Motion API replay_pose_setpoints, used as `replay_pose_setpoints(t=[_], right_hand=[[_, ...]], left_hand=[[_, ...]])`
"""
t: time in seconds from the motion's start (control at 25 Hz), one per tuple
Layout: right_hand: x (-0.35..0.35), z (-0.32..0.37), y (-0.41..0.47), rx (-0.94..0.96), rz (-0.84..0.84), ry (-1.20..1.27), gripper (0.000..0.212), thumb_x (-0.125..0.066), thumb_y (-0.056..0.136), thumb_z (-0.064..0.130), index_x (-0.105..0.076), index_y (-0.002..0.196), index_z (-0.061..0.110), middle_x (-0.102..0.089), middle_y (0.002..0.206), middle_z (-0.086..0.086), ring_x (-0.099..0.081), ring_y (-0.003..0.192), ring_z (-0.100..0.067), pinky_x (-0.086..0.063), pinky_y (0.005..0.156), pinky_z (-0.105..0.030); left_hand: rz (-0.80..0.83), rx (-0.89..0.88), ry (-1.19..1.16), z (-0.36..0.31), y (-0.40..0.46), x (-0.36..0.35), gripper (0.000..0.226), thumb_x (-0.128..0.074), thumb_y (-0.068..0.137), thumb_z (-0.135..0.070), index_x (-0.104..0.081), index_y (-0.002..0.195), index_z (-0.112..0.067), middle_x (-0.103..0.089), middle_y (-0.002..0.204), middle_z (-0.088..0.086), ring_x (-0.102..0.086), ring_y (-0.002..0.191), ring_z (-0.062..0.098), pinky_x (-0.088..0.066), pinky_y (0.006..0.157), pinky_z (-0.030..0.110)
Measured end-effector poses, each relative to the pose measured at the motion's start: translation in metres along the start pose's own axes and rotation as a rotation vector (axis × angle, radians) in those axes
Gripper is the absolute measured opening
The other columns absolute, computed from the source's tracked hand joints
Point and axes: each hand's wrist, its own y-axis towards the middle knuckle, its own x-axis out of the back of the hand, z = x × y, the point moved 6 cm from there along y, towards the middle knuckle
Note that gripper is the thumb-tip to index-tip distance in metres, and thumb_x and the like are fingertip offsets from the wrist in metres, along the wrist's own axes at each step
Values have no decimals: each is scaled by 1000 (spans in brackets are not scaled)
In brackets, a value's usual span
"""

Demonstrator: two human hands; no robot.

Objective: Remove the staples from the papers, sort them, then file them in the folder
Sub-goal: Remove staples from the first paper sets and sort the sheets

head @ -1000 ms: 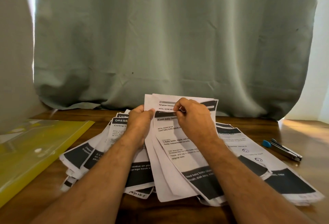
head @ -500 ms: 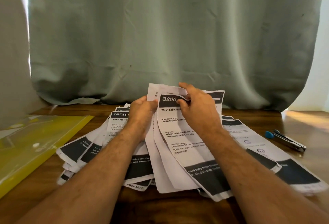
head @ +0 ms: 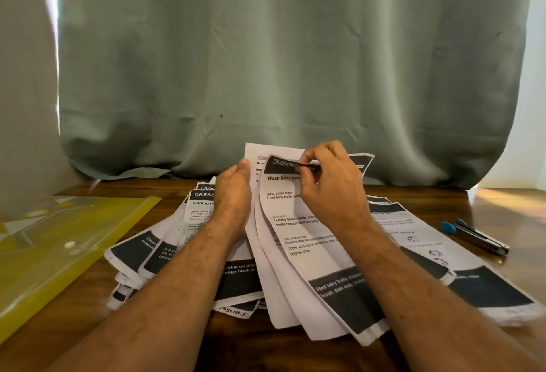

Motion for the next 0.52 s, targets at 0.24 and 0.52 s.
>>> replay_pose_setpoints(t=[0.24,0.52], right_hand=[[8,-2,-1,-41,-64,61,6,-60,97,20,-65,98,17,-66,94,4,-59,82,-7,-47,70,-9],[0,-16,-1,-160,40,89,11,-66,92,19,-65,103,21,-61,103,5,-57,89,-9,-51,85,-25]], left_hand=[[141,-85,-8,-7,-16,-16,33,-43,107,-27,-71,98,-11,-76,95,18,-72,85,31,-58,83,49],[327,-217,129,-9,-27,-30,13,-74,88,-21,-72,101,-18,-78,92,7,-75,87,25,-61,83,46]])
